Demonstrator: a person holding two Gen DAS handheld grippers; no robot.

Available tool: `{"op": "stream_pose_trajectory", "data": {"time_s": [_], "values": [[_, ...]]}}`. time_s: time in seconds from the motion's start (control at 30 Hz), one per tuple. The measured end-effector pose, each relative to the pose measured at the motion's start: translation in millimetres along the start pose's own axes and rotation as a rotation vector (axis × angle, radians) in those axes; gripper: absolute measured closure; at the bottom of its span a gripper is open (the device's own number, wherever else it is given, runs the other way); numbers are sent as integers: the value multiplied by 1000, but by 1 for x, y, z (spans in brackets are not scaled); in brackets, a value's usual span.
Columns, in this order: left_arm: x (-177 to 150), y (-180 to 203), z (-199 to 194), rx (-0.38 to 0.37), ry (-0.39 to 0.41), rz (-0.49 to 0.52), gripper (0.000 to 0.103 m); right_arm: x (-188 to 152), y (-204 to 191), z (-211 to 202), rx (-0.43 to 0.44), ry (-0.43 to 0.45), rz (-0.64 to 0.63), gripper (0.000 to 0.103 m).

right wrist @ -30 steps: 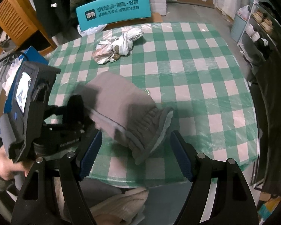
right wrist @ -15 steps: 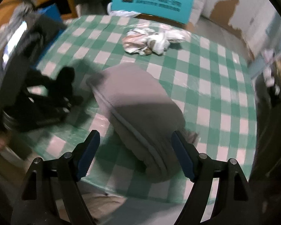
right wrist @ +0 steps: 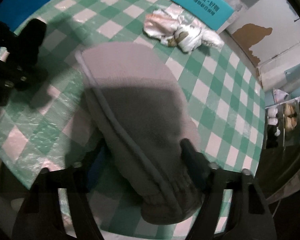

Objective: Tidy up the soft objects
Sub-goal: 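Lift the grey fleece mitt up off the table with the right tool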

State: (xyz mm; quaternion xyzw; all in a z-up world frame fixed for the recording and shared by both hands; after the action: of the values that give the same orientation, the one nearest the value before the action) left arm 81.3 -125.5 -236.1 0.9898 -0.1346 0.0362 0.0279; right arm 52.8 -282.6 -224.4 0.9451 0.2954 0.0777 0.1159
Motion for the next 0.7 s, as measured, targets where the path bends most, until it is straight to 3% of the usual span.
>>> {"op": "stream_pose_trajectory", "data": {"time_s": [0.07, 0.23, 0.43, 0.7], "values": [[-3, 2, -2, -3, 0, -4, 62, 0, 5, 1, 44, -7, 41, 61], [-1, -4, -9, -18, 10, -12, 62, 1, 30, -12, 199, 38, 220, 83], [-11, -8, -26, -34, 32, -21, 62, -3, 46, -28, 375, 93, 378, 86], [-15, -5, -52, -36, 75, -24, 62, -10, 53, -52, 430, 150, 471, 86]]}}
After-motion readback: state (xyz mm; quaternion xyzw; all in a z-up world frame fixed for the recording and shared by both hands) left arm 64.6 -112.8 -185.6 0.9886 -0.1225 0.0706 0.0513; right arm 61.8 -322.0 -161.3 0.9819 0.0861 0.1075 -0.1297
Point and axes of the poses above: each gripper's, at about its wrist camera, not at the fingertips, and z roughly the way its jaws point, y to its right, x to its top, the point moved 4 cm from there along z, roughly the way its jaws point, and after that the axes turned 6 degrees about -y, right-handed, at the moved point
